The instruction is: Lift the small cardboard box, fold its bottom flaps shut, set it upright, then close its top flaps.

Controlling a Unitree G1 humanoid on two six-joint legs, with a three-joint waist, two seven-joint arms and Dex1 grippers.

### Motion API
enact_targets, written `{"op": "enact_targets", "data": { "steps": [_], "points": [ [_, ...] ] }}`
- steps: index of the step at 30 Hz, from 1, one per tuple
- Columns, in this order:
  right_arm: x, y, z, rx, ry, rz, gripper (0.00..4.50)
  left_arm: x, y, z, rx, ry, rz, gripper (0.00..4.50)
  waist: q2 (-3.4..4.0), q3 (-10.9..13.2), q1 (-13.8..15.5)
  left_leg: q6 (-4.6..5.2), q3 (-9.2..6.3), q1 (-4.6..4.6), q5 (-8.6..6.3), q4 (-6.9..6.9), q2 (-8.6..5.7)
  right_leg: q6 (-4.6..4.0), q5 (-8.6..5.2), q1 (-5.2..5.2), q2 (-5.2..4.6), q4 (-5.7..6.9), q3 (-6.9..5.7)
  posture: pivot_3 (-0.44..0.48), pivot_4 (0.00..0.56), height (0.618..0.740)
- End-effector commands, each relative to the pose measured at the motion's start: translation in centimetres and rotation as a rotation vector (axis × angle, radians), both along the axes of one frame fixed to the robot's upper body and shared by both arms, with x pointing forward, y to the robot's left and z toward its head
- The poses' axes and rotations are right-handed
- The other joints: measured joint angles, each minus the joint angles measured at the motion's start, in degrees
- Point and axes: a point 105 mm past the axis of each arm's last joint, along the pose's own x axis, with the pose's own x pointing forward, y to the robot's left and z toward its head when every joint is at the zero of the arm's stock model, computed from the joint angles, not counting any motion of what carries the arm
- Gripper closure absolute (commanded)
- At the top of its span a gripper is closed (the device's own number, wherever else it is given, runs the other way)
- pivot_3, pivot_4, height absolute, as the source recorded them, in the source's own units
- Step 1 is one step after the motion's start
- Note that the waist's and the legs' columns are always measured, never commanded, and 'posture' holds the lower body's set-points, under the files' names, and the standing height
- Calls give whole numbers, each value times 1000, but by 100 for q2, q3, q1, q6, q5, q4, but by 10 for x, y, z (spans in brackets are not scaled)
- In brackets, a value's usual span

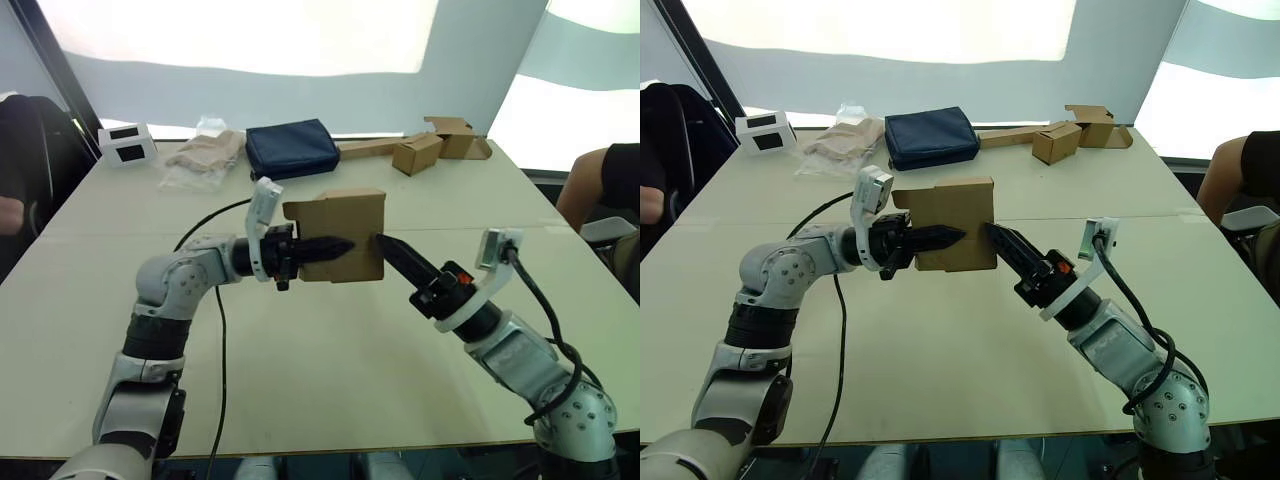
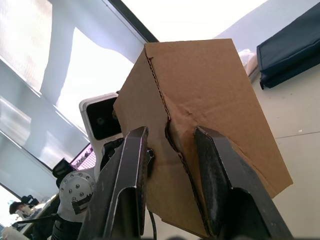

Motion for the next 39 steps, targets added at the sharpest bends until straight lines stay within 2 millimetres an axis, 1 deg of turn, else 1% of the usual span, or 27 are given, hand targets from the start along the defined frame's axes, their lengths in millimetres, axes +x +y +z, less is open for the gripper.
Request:
{"op": "enact_targets", "data": {
  "steps": [1,3,9,11,14,18,20,22,23,29,32,34,37,39],
  "points": [
    [-17,24,6,-37,-59,124,3017,-7,-7,9,-27,-39,-23,4500,0,0,0,0,0,0,0,0,0,0,0,0,0,0,0,0,150,740],
    [-14,16,8,-25,-65,93,3017,-7,-6,11,-30,-38,-22,4500,0,0,1,0,0,0,0,0,0,0,0,0,0,0,0,0,150,740],
    [-4,-21,15,37,-68,-14,3017,-6,1,13,-26,-37,-15,4500,0,0,5,0,1,-1,0,0,0,0,0,0,-1,-1,0,0,150,740],
    [-2,-30,13,59,-55,-38,3017,-6,1,14,-26,-37,-13,4500,0,0,5,0,0,-1,0,0,0,0,0,0,0,-1,0,0,150,740],
    [0,-36,8,96,-30,-63,3017,-5,1,14,-27,-38,-12,4500,0,0,3,0,0,-1,0,0,0,0,0,0,0,-1,0,0,150,740],
    [5,-39,1,103,2,-88,3017,-5,1,14,-30,-39,-11,4500,0,0,-4,0,0,-1,0,0,0,0,0,0,1,-1,0,0,150,740],
    [6,-36,0,100,2,-85,3563,-6,1,14,-30,-38,-12,4500,0,0,-3,0,0,-1,0,0,1,0,0,0,2,-1,0,0,150,740],
    [6,-31,0,89,-2,-69,4286,-6,1,14,-29,-38,-14,4500,0,0,-2,0,-1,0,0,0,1,0,0,0,2,-1,0,0,150,740],
    [6,-26,1,86,-2,-56,4466,-6,0,14,-29,-37,-15,4500,0,0,-2,0,0,-1,0,0,0,0,0,0,2,-1,0,0,150,740],
    [7,2,-2,-4,-16,19,4466,-7,-4,12,-30,-34,-26,4500,0,0,3,0,-1,-1,0,-1,1,0,0,-1,2,-1,-1,0,150,740],
    [6,8,-2,-32,-29,32,4466,-8,-5,12,-27,-35,-32,4500,0,0,9,0,-1,-2,0,0,0,0,0,-1,-1,-2,0,0,150,740],
    [6,1,1,-36,-41,6,4466,-8,-5,12,-22,-38,-31,4500,0,0,7,0,1,-2,0,0,-1,0,0,-1,-2,-2,0,0,150,740],
    [7,-16,3,-50,-45,-56,4466,-7,-2,12,-1,-50,-27,4500,0,0,8,0,1,-2,0,0,-1,0,0,0,-3,-3,1,0,150,740],
    [4,-32,3,-73,-44,-102,4466,-5,-2,11,57,-79,-5,4500,-1,0,14,0,0,-2,0,0,-1,0,0,0,-2,-3,0,0,150,740]
  ]
}}
